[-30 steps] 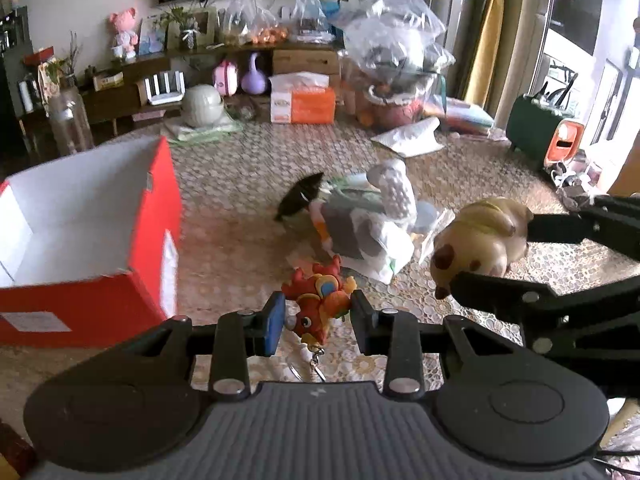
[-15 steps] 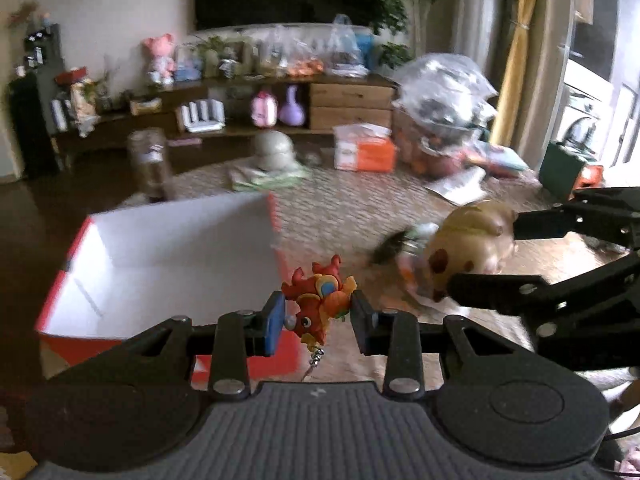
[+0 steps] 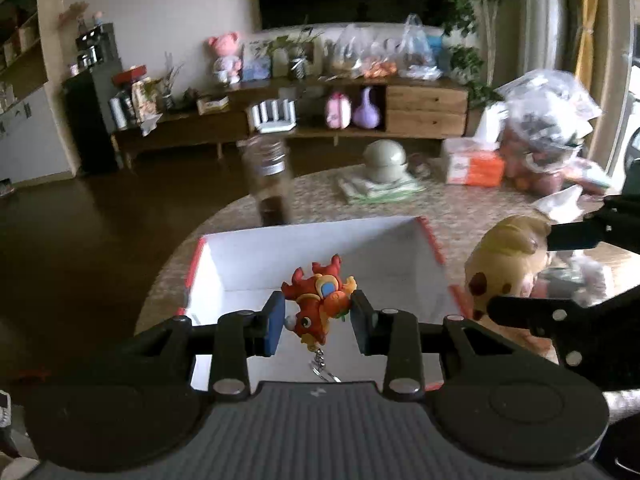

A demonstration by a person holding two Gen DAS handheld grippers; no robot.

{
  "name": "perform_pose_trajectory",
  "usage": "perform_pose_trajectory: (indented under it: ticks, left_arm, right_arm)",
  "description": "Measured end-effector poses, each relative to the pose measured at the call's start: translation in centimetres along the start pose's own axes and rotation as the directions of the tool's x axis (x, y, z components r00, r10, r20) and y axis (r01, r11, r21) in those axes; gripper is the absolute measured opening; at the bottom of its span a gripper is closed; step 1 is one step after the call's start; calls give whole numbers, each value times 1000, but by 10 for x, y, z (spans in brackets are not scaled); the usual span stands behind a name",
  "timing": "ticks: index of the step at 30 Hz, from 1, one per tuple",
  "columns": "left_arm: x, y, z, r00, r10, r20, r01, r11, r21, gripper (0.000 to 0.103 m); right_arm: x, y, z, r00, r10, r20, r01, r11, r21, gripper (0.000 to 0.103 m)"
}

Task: Organize objects
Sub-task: 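Carry the keychain and cat toy over the open red shoebox with both tools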

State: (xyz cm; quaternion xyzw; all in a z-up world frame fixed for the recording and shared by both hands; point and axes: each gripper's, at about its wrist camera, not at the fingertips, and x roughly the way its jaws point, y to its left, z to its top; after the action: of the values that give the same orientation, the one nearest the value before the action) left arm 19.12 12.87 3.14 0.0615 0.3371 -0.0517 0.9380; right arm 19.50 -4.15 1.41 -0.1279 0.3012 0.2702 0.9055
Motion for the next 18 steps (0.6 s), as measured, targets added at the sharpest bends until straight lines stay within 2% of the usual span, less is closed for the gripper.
perform_pose_trajectory:
  ticks: [4,9,14,18]
  left_arm:
    - [36,20,4,999,34,-25,-34,999,8,34]
    - [88,31,3,994,37,-105,-36,999,17,34]
    - [130,32,-12,977,51,-208,-44,998,36,34]
    - [150,35,-19,961,33,-274,-21,999,44,34]
  right_arm:
    - [36,6,4,998,36,-49,-36,999,14,67]
    - [87,15,-1,988,37,-148,-37,999,5,67]
    - [122,16,-10,967,45,-250,-40,999,26,67]
    - [140,17,-12,947,42,-320,-36,999,23,67]
